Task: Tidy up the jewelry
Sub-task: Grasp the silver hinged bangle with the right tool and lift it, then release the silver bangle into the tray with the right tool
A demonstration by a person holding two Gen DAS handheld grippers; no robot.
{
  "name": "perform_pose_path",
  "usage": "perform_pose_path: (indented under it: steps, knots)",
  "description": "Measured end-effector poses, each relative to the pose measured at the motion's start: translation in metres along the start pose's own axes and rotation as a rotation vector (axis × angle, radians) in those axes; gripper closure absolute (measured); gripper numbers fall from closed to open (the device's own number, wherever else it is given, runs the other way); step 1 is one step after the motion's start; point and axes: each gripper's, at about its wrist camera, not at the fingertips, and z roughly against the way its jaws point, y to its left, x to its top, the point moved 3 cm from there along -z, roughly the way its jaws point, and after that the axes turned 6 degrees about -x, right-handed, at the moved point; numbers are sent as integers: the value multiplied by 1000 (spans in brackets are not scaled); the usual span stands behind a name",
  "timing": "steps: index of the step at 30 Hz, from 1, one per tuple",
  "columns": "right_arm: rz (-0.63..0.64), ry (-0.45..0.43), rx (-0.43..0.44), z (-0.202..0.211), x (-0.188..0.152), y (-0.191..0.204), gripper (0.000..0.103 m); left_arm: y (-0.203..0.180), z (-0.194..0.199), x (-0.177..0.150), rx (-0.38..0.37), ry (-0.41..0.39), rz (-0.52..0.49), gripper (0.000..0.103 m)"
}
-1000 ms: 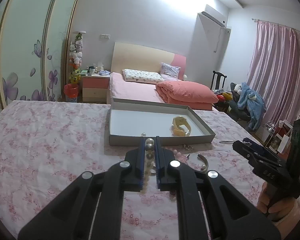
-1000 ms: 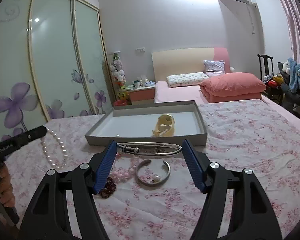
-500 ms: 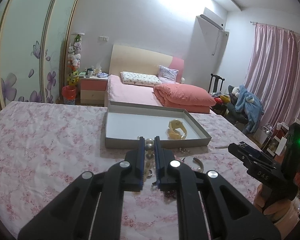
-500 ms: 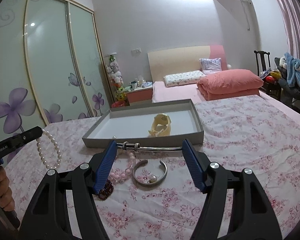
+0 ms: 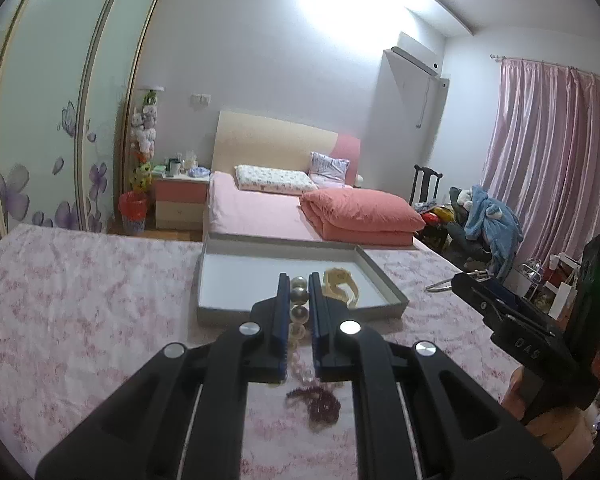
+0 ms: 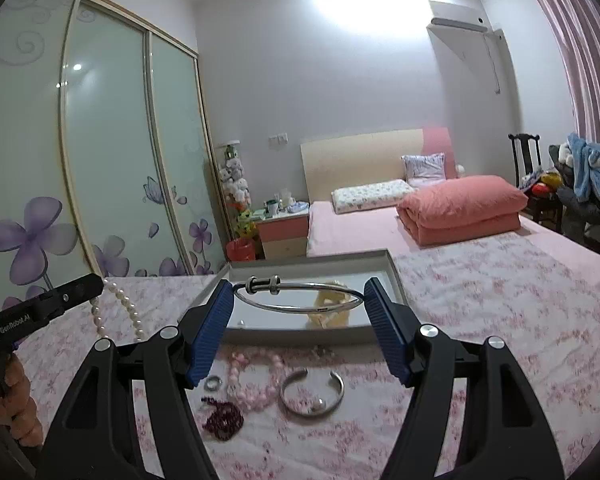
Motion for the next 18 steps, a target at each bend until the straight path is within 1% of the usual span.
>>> perform_pose_path:
  steps: [7, 8, 9, 10, 13, 14, 16, 17, 18]
  knots:
    - [0, -48, -18, -19, 17, 2, 36, -4, -18, 19, 25, -34, -11, 93]
    - [-1, -53, -21, -26, 21, 2, 37, -4, -21, 22, 29, -39, -14, 93]
    - [0, -57, -27, -28, 23, 3, 55, -4, -25, 25, 33, -44, -17, 93]
    - [5, -54, -32, -33, 25, 3, 87, -3, -31, 29, 37, -47, -21, 93]
    - [-32, -20, -28, -56, 31, -2, 87, -3, -46, 38, 37, -52, -20, 93]
    - [-36, -7, -26, -63, 31, -1, 89, -2, -54, 41, 29, -50, -15, 93]
    - [-71, 52, 6, -78, 23, -4, 97, 3, -73, 41, 20, -19, 3, 93]
    - [-69, 71, 18, -79, 15, -6, 97, 6, -78, 39, 8, 3, 17, 93]
    - [-36, 74, -5, -79, 8, -5, 97, 12, -80, 36, -4, -2, 29, 93]
